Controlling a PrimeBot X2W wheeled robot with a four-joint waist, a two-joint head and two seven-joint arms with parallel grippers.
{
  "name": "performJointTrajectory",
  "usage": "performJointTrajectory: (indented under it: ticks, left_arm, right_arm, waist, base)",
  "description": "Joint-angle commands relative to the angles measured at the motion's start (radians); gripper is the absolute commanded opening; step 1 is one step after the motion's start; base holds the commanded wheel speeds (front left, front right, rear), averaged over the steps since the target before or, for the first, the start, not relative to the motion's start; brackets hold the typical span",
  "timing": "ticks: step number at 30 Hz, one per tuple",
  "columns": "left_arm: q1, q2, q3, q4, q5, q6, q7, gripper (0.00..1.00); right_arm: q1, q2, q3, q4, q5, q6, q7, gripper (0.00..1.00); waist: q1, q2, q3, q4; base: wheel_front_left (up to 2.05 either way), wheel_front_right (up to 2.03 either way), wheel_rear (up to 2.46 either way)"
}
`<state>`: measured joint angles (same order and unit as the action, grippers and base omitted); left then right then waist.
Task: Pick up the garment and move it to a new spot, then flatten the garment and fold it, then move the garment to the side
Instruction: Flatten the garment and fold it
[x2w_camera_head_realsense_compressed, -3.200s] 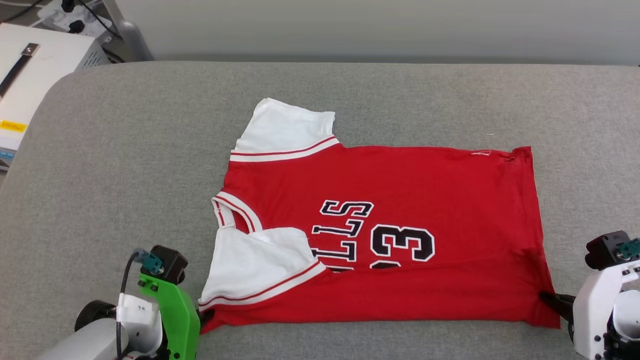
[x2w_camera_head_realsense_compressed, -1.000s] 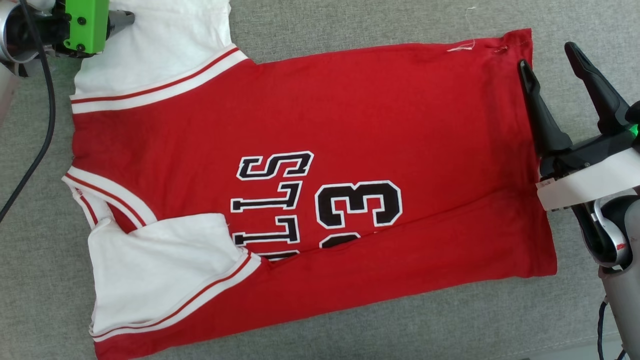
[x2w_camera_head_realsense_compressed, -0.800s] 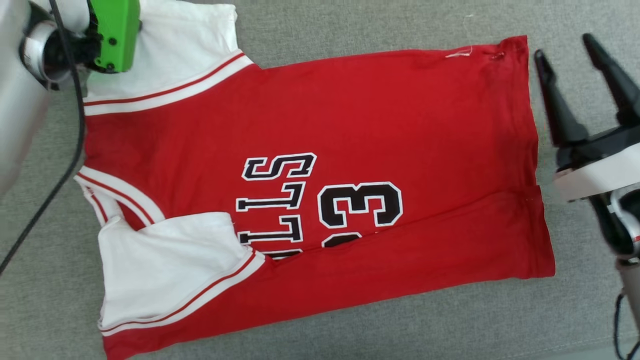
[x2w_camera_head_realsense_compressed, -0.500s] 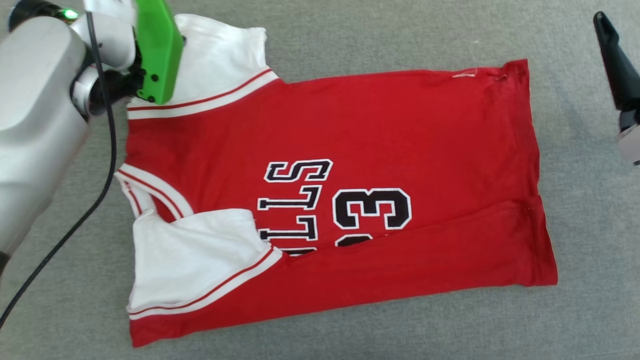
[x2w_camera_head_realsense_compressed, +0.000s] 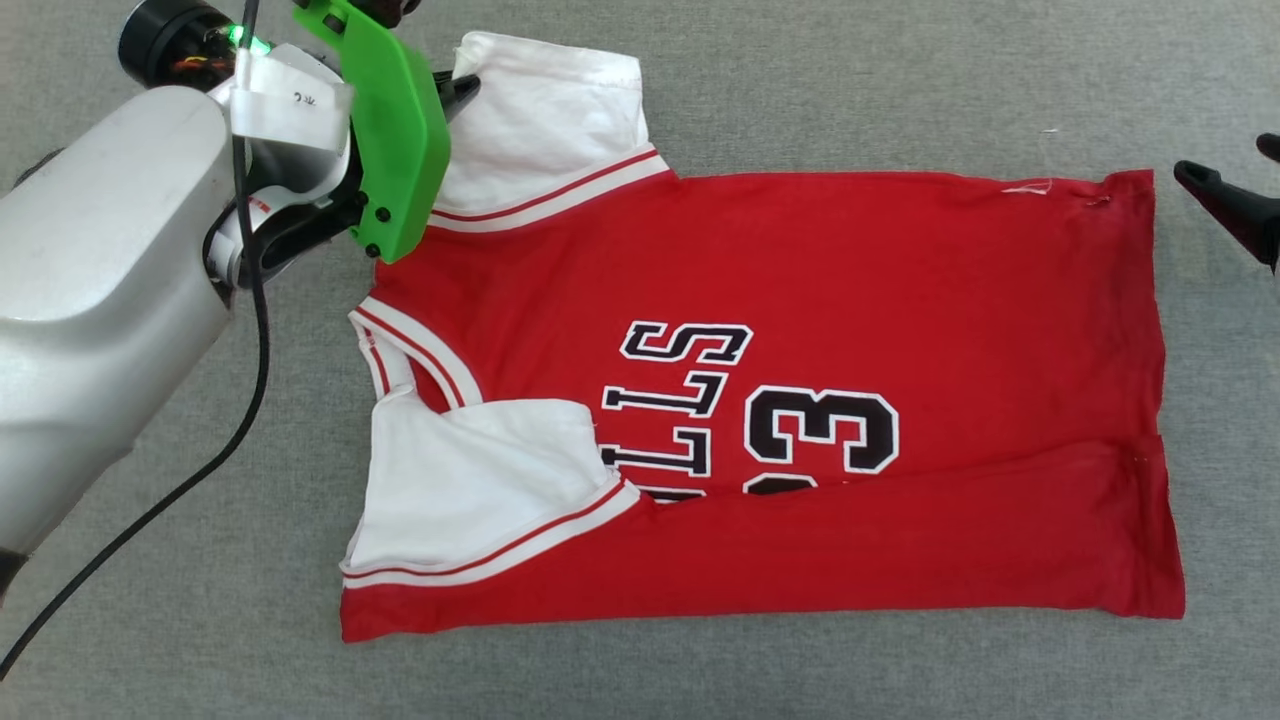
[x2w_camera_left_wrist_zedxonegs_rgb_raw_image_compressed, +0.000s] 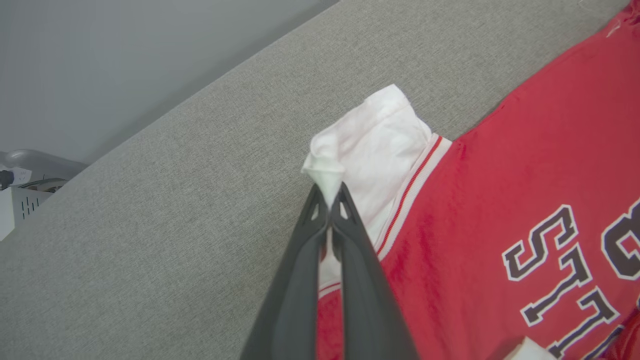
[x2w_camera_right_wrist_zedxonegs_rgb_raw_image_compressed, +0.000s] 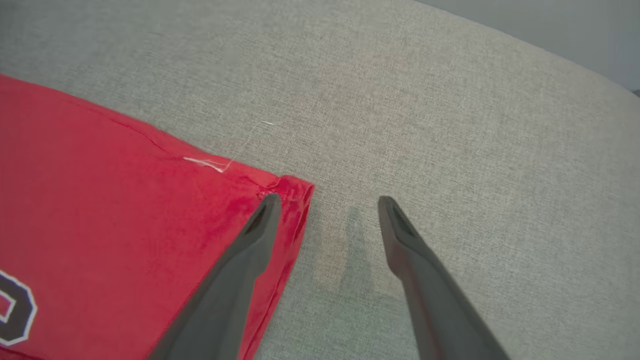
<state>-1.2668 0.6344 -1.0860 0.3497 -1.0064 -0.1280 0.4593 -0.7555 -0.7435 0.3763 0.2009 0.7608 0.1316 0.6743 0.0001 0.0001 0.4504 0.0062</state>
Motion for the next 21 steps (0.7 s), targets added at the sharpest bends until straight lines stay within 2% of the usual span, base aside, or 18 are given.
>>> performJointTrajectory:
  ticks: [1, 9, 12, 16, 17, 21]
  left_arm:
    - [0.005, 0.003, 0.0, -0.011, 0.02, -0.003, -0.012, 0.0]
    - [-0.006, 0.001, 0.003, -0.035, 0.034, -0.001, -0.037, 0.0]
    - [-0.006, 0.002, 0.003, -0.03, 0.035, -0.001, -0.044, 0.0]
    - [-0.001, 0.002, 0.001, -0.02, 0.032, -0.001, -0.054, 0.0]
    - [0.004, 0.003, 0.001, -0.016, 0.03, -0.001, -0.057, 0.0]
    - [0.021, 0.01, -0.002, 0.0, 0.024, -0.001, -0.074, 0.0]
  right_arm:
    - [-0.028, 0.009, 0.015, 0.028, 0.003, -0.001, 0.01, 1.0]
    - [-0.075, 0.091, 0.079, 0.176, -0.002, -0.001, -0.017, 1.0]
    - [-0.06, 0.105, 0.126, 0.227, -0.007, -0.001, -0.023, 1.0]
    - [-0.043, 0.103, 0.185, 0.251, 0.041, -0.001, -0.02, 1.0]
    - [-0.048, 0.1, 0.191, 0.251, 0.049, -0.001, -0.04, 0.0]
    - [-0.068, 0.081, 0.215, 0.25, 0.06, -0.001, -0.125, 0.0]
  waist:
    - [-0.0001, -0.0001, 0.022, 0.02]
    - [-0.0001, -0.0001, 0.065, 0.049]
    - [-0.0001, -0.0001, 0.07, 0.051]
    - [-0.0001, -0.0001, 0.065, 0.046]
    - [-0.0001, -0.0001, 0.06, 0.043]
    - [-0.0001, -0.0001, 0.031, 0.032]
  base:
    - [0.0, 0.0, 0.0]
    - [0.0, 0.0, 0.0]
    - [0.0, 0.0, 0.0]
    - [0.0, 0.0, 0.0]
    - [0.0, 0.0, 0.0]
    - [0.0, 0.0, 0.0]
